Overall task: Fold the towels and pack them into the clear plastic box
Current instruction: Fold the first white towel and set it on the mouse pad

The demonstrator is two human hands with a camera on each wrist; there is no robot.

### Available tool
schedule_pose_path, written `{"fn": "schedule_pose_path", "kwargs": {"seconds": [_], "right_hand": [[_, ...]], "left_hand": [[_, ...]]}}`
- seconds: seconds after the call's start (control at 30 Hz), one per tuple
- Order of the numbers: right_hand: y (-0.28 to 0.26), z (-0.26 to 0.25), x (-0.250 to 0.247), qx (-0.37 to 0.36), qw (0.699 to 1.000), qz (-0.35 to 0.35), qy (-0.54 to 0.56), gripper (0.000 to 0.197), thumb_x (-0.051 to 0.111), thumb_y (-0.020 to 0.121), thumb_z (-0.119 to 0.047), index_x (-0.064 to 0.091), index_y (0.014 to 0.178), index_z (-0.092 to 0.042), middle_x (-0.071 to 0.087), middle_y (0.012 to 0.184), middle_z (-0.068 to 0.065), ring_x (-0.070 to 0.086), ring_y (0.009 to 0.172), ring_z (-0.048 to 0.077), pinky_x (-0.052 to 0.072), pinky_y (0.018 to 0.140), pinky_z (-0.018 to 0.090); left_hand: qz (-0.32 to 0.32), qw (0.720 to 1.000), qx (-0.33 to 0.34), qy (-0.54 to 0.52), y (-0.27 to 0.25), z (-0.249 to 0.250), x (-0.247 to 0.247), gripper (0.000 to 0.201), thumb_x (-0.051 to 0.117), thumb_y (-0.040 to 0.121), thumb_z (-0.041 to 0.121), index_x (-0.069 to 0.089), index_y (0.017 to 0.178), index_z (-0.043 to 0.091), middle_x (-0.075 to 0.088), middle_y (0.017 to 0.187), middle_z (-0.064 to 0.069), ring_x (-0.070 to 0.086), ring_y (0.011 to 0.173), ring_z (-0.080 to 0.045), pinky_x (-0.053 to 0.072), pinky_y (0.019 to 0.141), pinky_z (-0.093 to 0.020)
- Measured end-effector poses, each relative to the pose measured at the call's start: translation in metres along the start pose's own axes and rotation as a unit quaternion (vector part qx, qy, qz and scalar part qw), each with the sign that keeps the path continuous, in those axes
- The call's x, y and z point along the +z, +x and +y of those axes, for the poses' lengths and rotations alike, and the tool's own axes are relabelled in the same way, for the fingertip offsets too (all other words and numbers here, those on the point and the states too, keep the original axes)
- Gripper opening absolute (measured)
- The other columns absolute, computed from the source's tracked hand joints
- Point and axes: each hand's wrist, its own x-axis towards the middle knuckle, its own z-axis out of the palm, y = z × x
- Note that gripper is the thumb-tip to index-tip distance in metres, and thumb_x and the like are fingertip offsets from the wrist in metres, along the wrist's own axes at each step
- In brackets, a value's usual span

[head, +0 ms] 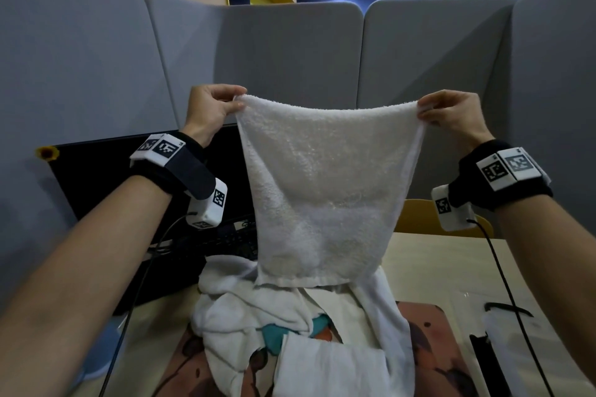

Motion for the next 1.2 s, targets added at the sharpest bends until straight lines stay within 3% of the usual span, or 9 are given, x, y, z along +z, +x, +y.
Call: {"fn": "schedule_pose_path", "kwargs": {"seconds": [0.3, 0.47, 0.6, 0.67, 0.83, 0.97, 1.03, 1.13, 1.2], "right_hand": [[0.003, -0.023, -0.003, -0.082, 0.996, 0.022, 0.004, 0.035, 0.068, 0.073, 0.007, 0.062, 0.077, -0.027, 0.062, 0.053, -0.03, 0.053, 0.05, -0.011, 0.042, 0.056, 0.003], [0.01, -0.02, 0.007, -0.09, 0.995, 0.028, -0.01, 0.023, 0.066, 0.081, -0.001, 0.061, 0.074, -0.022, 0.058, 0.045, -0.027, 0.05, 0.042, -0.01, 0.041, 0.047, 0.004], [0.011, 0.036, 0.028, 0.021, 0.992, -0.026, -0.125, 0.007, 0.066, 0.083, -0.008, 0.063, 0.088, -0.008, 0.062, 0.056, -0.005, 0.054, 0.043, 0.0, 0.039, 0.037, 0.006], [0.01, 0.054, 0.036, 0.04, 0.987, -0.029, -0.154, 0.005, 0.067, 0.083, -0.015, 0.062, 0.083, -0.013, 0.061, 0.079, 0.008, 0.057, 0.064, 0.013, 0.04, 0.041, 0.006], [0.013, 0.011, 0.02, -0.026, 0.991, 0.036, -0.123, 0.004, 0.057, 0.09, -0.012, 0.053, 0.089, -0.012, 0.051, 0.081, 0.008, 0.048, 0.048, -0.009, 0.037, 0.051, 0.012], [-0.022, -0.023, 0.0, -0.017, 1.0, 0.005, -0.018, 0.024, 0.051, 0.094, -0.016, 0.045, 0.073, -0.027, 0.048, 0.073, -0.005, 0.048, 0.061, 0.004, 0.043, 0.057, 0.025], [-0.055, -0.028, -0.004, 0.016, 0.998, -0.044, 0.042, 0.02, 0.055, 0.091, -0.023, 0.049, 0.072, -0.025, 0.05, 0.07, -0.006, 0.052, 0.054, -0.001, 0.047, 0.053, 0.022], [-0.106, -0.014, -0.01, 0.091, 0.979, -0.16, 0.088, 0.027, 0.07, 0.063, -0.048, 0.059, 0.069, -0.024, 0.056, 0.062, -0.01, 0.052, 0.052, 0.0, 0.046, 0.047, 0.016], [-0.137, 0.011, -0.01, 0.166, 0.95, -0.262, 0.041, 0.024, 0.066, 0.072, -0.039, 0.056, 0.076, -0.018, 0.055, 0.071, -0.001, 0.053, 0.059, 0.007, 0.047, 0.047, 0.018]], "left_hand": [[0.059, 0.995, 0.081, -0.018, 0.003, 0.009, -0.011, 0.028, 0.069, 0.078, 0.001, 0.066, 0.106, 0.003, 0.066, 0.089, 0.001, 0.06, 0.073, 0.006, 0.049, 0.076, -0.009], [0.057, 0.989, 0.109, 0.077, 0.001, -0.007, -0.012, 0.021, 0.066, 0.083, 0.012, 0.069, 0.101, 0.002, 0.067, 0.095, -0.007, 0.058, 0.07, 0.01, 0.044, 0.072, -0.003], [-0.021, 0.978, -0.001, 0.208, -0.005, -0.052, -0.006, 0.02, 0.061, 0.087, 0.013, 0.069, 0.097, -0.003, 0.069, 0.1, -0.018, 0.064, 0.095, -0.026, 0.04, 0.074, -0.019], [-0.025, 0.974, -0.018, 0.225, -0.002, -0.062, -0.002, 0.019, 0.061, 0.087, 0.015, 0.069, 0.091, -0.002, 0.069, 0.093, -0.019, 0.061, 0.089, -0.025, 0.037, 0.075, -0.022], [-0.007, 1.0, -0.01, 0.028, 0.015, -0.024, 0.0, 0.029, 0.053, 0.093, 0.026, 0.05, 0.065, 0.018, 0.051, 0.066, 0.001, 0.048, 0.065, -0.011, 0.041, 0.066, -0.027], [-0.097, 0.983, -0.018, -0.153, -0.007, 0.001, -0.011, 0.028, 0.042, 0.097, 0.032, 0.05, 0.075, 0.018, 0.055, 0.07, 0.001, 0.055, 0.063, -0.01, 0.049, 0.064, -0.028], [-0.158, 0.975, -0.037, -0.151, -0.034, -0.002, -0.014, 0.029, 0.04, 0.098, 0.029, 0.049, 0.074, 0.016, 0.057, 0.062, 0.004, 0.055, 0.055, -0.007, 0.049, 0.057, -0.023], [-0.276, 0.952, -0.097, -0.091, -0.078, -0.034, -0.016, 0.028, 0.043, 0.093, 0.032, 0.047, 0.071, 0.014, 0.056, 0.056, 0.008, 0.053, 0.05, -0.003, 0.045, 0.051, -0.017], [-0.353, 0.915, -0.179, -0.081, -0.11, -0.068, -0.018, 0.031, 0.052, 0.081, 0.042, 0.047, 0.072, 0.012, 0.056, 0.056, 0.008, 0.052, 0.05, -0.003, 0.043, 0.05, -0.019]]}}
